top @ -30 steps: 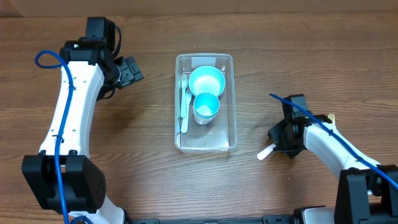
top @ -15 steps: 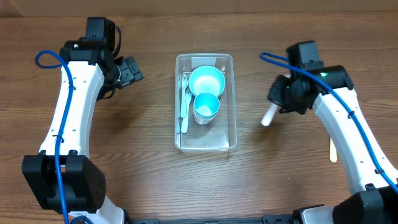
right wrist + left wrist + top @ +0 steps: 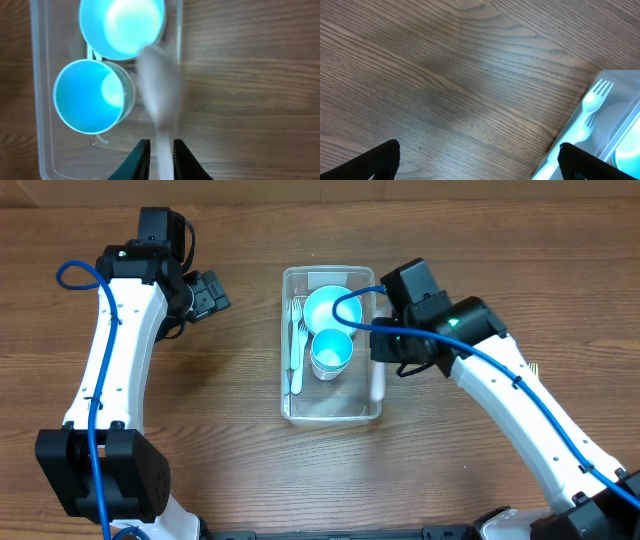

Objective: Pack container
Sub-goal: 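Carry the white spoon into the container's front right and release, then move the right gripper to the yellow fork and grasp it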

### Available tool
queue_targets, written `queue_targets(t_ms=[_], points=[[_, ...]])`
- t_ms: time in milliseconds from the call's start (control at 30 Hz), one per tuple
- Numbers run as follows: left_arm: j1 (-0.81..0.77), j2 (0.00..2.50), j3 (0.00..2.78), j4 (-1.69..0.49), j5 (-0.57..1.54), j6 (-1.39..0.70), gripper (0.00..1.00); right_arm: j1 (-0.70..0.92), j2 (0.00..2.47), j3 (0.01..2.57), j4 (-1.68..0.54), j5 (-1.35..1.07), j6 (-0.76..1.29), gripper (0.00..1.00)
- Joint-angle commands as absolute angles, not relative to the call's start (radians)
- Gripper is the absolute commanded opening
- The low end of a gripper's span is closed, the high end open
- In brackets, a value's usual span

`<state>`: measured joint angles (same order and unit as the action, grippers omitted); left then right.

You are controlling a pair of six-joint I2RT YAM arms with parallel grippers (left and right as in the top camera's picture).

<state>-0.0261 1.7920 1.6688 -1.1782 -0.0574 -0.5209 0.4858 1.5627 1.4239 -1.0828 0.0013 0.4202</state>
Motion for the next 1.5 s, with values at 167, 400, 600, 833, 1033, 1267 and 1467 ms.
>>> queue_targets(t_ms=[167, 400, 600, 833, 1033, 1267, 1467], points=[[-0.027, 1.787, 1.675, -1.174, -0.062, -0.509, 1.00, 0.517, 1.565, 1.356, -1.015, 0.037, 0.418, 0.18], [-0.027, 1.787, 1.675, -1.174, -0.062, -0.509, 1.00, 0.399, 1.551, 1.357, -1.068, 0.036, 0.418, 0.23], [-0.027, 1.787, 1.675, -1.174, -0.062, -0.509, 1.00, 0.132, 1.477, 1.357, -1.179, 0.036, 0.418, 0.30], [-0.027, 1.787, 1.675, -1.174, -0.062, -0.509, 1.00, -0.212, 1.482, 1.350, -1.290, 0.068, 0.336, 1.00], [-0.027, 1.787, 1.675, -1.174, -0.062, -0.509, 1.00, -0.323, 1.517, 1.343, -1.245, 0.075, 0.302, 1.00], [-0.027, 1.787, 1.675, -1.174, -0.062, -0.509, 1.00, -0.332, 1.517, 1.338, -1.202, 0.089, 0.128, 1.00], [-0.027, 1.787, 1.675, -1.174, -0.062, -0.509, 1.00, -0.341, 1.547, 1.278, -1.095, 0.147, 0.096, 1.00]])
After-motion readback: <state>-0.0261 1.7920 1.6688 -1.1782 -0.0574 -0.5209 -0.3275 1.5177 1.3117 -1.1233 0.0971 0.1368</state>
